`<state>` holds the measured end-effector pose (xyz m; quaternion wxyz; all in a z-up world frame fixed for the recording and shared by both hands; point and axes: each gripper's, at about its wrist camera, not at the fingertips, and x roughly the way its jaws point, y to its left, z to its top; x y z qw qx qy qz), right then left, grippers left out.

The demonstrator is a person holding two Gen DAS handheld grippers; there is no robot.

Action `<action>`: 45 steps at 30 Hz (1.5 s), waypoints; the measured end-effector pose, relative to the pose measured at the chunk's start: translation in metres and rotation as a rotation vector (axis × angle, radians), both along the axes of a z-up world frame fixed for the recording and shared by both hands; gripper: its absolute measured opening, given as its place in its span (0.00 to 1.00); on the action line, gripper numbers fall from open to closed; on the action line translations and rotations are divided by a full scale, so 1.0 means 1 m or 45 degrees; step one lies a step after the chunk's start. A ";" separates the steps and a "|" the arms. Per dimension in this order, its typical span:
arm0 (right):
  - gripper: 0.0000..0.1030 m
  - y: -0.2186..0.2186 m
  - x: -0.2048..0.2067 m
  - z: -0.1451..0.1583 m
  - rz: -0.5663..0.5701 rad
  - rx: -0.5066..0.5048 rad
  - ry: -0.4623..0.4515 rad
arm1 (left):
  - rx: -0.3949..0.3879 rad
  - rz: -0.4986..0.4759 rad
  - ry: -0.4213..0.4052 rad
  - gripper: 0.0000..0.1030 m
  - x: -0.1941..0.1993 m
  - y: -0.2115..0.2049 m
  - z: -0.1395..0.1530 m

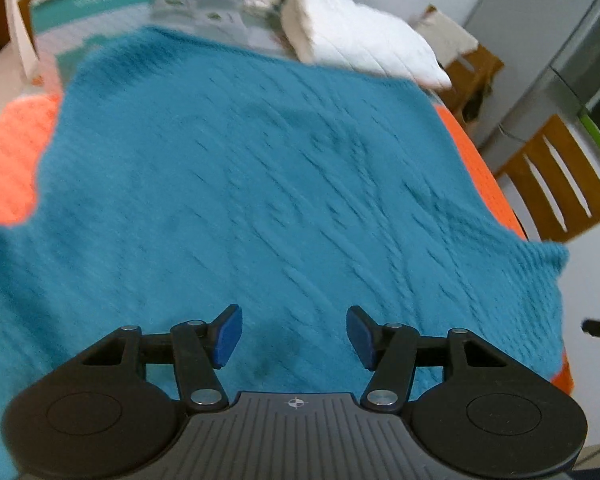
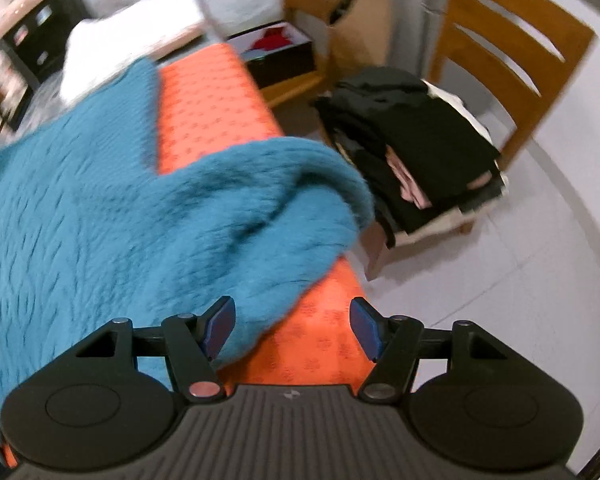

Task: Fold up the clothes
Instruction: 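Grasp the sweater sleeve with the right tool and lift it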

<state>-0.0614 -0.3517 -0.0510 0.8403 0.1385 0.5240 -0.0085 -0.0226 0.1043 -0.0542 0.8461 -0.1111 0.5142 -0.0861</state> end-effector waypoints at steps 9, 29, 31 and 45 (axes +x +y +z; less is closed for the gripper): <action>0.67 -0.053 0.025 -0.039 -0.263 0.314 -0.007 | -0.031 0.023 0.040 0.59 -0.012 -0.054 0.008; 0.13 -0.091 0.069 -0.091 -0.532 0.690 -0.054 | -0.003 0.105 0.078 0.59 -0.014 -0.100 0.016; 0.11 -0.091 0.067 -0.073 -0.516 0.631 -0.145 | -0.004 0.098 0.076 0.59 -0.011 -0.102 0.017; 0.10 -0.056 0.021 0.010 -0.407 0.127 -0.386 | -0.037 0.031 0.047 0.59 0.012 -0.108 0.018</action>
